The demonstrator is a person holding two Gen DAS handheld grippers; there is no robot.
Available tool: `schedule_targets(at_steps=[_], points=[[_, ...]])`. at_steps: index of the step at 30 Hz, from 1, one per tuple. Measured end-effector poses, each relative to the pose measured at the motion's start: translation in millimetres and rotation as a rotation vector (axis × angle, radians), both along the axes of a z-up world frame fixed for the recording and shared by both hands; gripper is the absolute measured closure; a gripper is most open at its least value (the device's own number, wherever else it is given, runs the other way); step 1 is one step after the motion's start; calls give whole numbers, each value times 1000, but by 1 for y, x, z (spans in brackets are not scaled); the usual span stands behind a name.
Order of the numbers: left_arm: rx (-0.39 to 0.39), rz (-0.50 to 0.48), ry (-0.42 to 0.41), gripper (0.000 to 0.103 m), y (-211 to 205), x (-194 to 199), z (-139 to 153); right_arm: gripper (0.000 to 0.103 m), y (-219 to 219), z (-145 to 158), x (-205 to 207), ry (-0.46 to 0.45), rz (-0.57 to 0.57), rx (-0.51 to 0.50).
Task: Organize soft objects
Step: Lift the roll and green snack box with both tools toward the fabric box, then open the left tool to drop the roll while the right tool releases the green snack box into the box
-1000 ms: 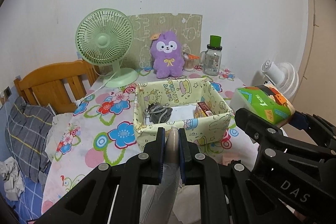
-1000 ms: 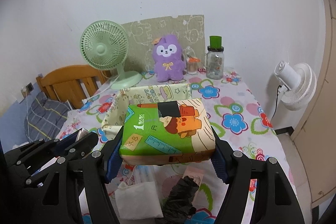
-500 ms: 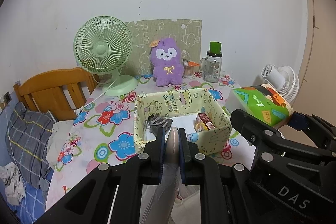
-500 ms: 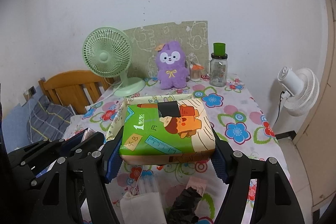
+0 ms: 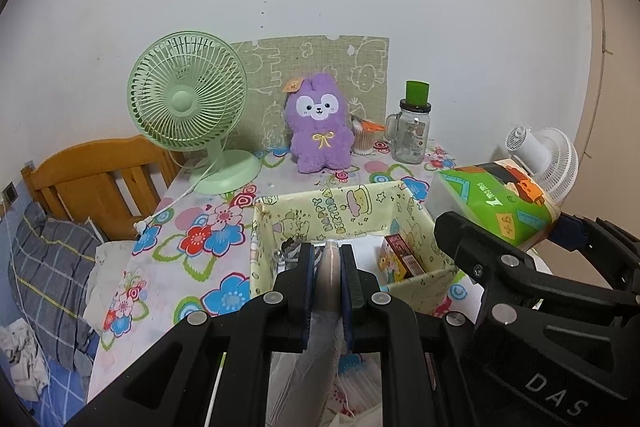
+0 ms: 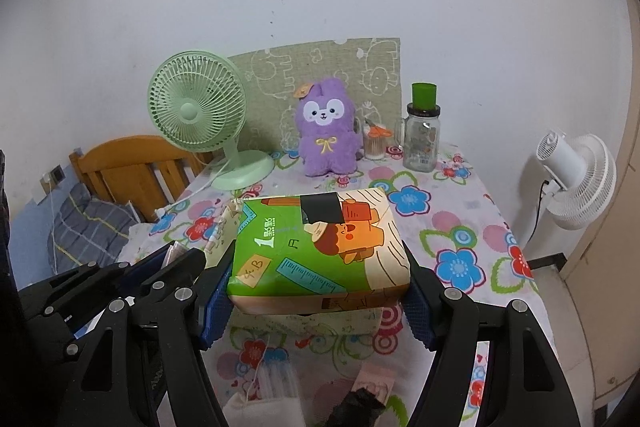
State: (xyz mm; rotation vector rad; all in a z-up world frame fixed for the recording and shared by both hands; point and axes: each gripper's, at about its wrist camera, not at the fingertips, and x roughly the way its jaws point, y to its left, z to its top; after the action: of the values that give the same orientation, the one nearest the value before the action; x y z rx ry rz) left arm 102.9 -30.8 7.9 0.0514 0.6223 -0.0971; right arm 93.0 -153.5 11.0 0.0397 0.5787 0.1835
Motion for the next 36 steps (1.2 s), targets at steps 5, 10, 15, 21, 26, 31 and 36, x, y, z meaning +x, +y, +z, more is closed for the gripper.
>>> schedule_targets(at_steps=[5, 10, 15, 21, 26, 31, 36], points=[[6, 0, 2, 93, -2, 13, 0, 29, 1, 1, 18, 8, 2, 2], [11, -2, 6, 93, -3, 24, -2, 29, 0, 0, 35, 15, 0, 6], [20, -5, 13, 93, -5, 40, -5, 29, -1, -6, 47, 26, 0, 8], [24, -7, 27, 93, -7, 59, -12, 29, -1, -12, 64, 35, -2, 2], [24, -7, 44, 93, -7, 76, -18, 29, -2, -17, 80, 46, -5, 2], [7, -11, 59, 92, -7, 90, -26, 29, -1, -24, 95, 63, -1, 6], [-3, -9, 72, 92, -6, 103, -35, 29, 1, -31, 108, 81, 5, -1]])
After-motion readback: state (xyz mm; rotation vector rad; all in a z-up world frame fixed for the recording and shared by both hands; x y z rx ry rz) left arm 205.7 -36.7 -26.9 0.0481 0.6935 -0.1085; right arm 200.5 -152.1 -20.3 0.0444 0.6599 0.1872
